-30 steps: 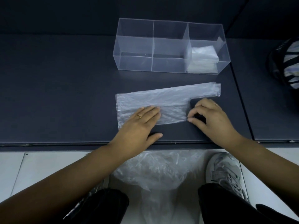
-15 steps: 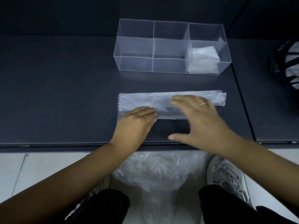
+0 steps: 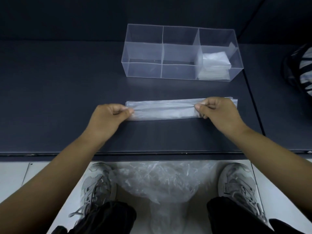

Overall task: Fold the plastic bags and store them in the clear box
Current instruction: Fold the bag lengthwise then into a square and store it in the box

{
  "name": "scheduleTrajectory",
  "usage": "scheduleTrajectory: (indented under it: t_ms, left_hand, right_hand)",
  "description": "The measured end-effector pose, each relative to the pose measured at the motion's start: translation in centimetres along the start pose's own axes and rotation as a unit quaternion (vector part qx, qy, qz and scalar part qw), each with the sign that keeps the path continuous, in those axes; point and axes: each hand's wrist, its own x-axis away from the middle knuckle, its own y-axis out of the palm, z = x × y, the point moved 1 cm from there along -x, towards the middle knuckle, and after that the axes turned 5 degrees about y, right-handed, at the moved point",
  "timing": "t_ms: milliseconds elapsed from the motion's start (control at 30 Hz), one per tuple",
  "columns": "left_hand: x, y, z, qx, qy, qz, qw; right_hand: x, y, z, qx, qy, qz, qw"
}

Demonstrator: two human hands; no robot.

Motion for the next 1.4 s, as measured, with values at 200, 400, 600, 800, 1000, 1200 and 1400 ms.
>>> scheduleTrajectory:
  t_ms: [200, 400, 600, 800, 1000, 1200, 1400]
  left_hand:
    - [-0.2, 0.4, 0.5, -0.148, 0.066, 0.118, 0.980]
    - [3.2, 7.1, 2.8, -0.364, 0.323, -0.110, 0.867]
    - [2.4, 7.9, 0.5, -0.511, 0.247, -0.177, 0.804]
    - [2.2, 8.0, 0.0, -0.525, 0.231, -0.170, 0.801]
    - [2.2, 8.1, -0.5, -0.502, 0.233, -0.167, 0.816]
    - [2.3, 8.2, -0.4, -0.516, 0.236, -0.150, 0.810]
    - [2.3, 8.2, -0.4, -0.518, 0.230, -0.153, 0.809]
  right_hand:
    - [-1.2, 0.6, -0.1, 0.044, 0.034, 0.030, 0.998]
    - [-1.9, 0.5, -0.7, 0.090, 0.058, 0.038, 0.994]
    - [-2.1, 0.5, -1.0, 0.112, 0.064, 0.041, 0.991]
    - [1.3, 2.9, -3.4, 0.208, -0.176, 0.164, 0.948]
    - [3.3, 7.0, -0.7, 0.384, -0.205, -0.109, 0.894]
    - [1.4, 0.8, 3.2, 0.443, -0.120, -0.032, 0.888]
    - [0.3, -4.5, 5.4, 0.271, -0.074, 0.077, 0.957]
